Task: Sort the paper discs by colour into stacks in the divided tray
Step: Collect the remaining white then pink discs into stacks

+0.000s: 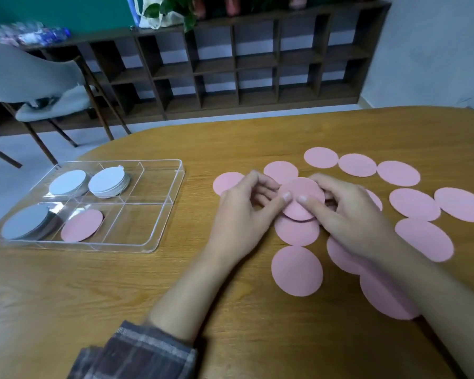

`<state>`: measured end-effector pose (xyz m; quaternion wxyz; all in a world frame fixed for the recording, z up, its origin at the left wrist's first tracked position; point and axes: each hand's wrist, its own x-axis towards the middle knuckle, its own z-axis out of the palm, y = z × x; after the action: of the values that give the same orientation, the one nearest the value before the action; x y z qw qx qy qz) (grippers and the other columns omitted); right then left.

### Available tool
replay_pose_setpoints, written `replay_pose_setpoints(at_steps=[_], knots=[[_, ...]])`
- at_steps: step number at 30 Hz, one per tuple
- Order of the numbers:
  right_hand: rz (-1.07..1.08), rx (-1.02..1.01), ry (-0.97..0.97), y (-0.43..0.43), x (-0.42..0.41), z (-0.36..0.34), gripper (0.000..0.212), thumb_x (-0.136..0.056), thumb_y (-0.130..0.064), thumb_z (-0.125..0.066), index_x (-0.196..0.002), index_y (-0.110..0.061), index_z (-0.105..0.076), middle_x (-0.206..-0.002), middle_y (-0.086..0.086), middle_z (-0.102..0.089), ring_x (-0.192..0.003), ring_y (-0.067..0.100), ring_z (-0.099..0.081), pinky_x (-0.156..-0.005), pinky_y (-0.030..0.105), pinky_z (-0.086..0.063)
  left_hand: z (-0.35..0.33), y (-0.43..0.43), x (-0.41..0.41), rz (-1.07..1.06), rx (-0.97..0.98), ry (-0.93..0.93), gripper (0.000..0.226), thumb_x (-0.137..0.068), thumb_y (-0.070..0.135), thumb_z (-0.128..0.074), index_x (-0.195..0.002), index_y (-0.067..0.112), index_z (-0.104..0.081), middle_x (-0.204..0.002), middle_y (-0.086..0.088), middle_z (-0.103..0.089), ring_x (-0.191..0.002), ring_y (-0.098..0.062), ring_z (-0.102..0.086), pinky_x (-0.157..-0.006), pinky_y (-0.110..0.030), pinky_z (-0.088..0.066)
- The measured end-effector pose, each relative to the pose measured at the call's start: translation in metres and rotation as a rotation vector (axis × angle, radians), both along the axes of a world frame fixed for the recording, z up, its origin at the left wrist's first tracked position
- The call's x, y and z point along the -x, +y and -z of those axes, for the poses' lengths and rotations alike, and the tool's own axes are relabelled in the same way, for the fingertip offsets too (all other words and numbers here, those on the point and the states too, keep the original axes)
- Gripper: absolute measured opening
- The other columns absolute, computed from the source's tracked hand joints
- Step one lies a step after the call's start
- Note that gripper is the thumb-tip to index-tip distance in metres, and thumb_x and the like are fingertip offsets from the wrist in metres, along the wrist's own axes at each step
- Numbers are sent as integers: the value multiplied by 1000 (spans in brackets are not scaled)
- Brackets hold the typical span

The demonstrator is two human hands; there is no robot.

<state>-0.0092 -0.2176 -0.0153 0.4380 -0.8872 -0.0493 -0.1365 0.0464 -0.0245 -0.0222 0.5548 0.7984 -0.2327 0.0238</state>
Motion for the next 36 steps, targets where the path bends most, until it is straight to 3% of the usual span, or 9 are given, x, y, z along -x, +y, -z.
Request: replay_pose_setpoints(at_steps=[5, 8, 14, 17, 21, 24, 28, 31, 36], knots=[[155, 18, -62, -10, -2, -2, 13, -100, -29, -61, -112, -27, -64, -92, -9, -71, -82, 8, -64, -70, 32, -50, 11, 4, -2, 94, -438, -188, 49, -79, 64, -78, -119, 35, -71, -110, 20, -65, -105, 0, -58, -91, -26, -50], [202, 32, -54, -12, -2, 0, 12, -101, -30, -58, -112, -29, -63, -89, -10, -67, -78, 8, -59, -64, 24, -44, 10, 7, -3, 119, -528, -204, 58, -75, 72, -76, -121, 37, -72, -117, 22, -58, -115, -1, -53, -98, -32, -49], [197, 7, -29, -10, 1, -2, 19, -103, -22, -53, -119, -28, -63, -79, -5, -64, -74, 13, -59, -69, 31, -46, 5, 8, -2, 105, -324, -99, 33, -77, 33, -90, -104, 30, -71, -98, 15, -65, -89, -4, -57, -79, -14, -44], [162, 3, -2, -8, 1, -1, 26, -104, -21, -52, -126, -30, -61, -77, -2, -65, -74, 16, -61, -73, 38, -48, 2, 7, -2, 81, -132, -3, 17, -85, 18, -85, -93, 25, -72, -83, 12, -69, -68, -4, -55, -68, -18, -46], [80, -40, 25, -5, 2, 0, 26, -107, -22, -47, -125, -34, -62, -78, -5, -68, -77, 11, -65, -71, 30, -50, -1, 7, -5, 84, 116, 90, 10, -91, 9, -79, -93, 12, -69, -82, -8, -71, -70, -17, -60, -68, -31, -51], [37, -97, 45, -2, 1, -1, 29, -110, -24, -40, -120, -35, -65, -76, -3, -67, -77, 9, -64, -72, 27, -47, -2, 7, -5, 69, 207, 139, 11, -90, 6, -78, -94, 5, -68, -81, -15, -70, -71, -18, -63, -68, -27, -55], [-14, -143, 30, 2, 5, -3, 31, -110, -33, -36, -120, -38, -65, -81, -3, -68, -75, 19, -63, -70, 44, -51, -1, 6, -4, 18, 229, 164, 16, -90, 8, -79, -100, 3, -67, -76, -18, -72, -67, -20, -70, -72, -34, -61], [-56, -123, 32, 5, 8, -3, 23, -109, -34, -44, -119, -39, -64, -91, -11, -69, -84, 11, -64, -78, 40, -53, -1, 6, -1, 10, 169, 138, 19, -90, 13, -81, -106, 12, -71, -74, -11, -76, -69, -24, -75, -78, -43, -64], [-75, 1, 46, 3, 7, -2, 23, -107, -28, -49, -124, -40, -60, -103, -7, -71, -102, 16, -64, -86, 51, -52, -3, 6, 3, -60, 54, 34, 12, -84, 22, -87, -88, 22, -75, -73, -2, -74, -66, -21, -68, -66, -26, -56]])
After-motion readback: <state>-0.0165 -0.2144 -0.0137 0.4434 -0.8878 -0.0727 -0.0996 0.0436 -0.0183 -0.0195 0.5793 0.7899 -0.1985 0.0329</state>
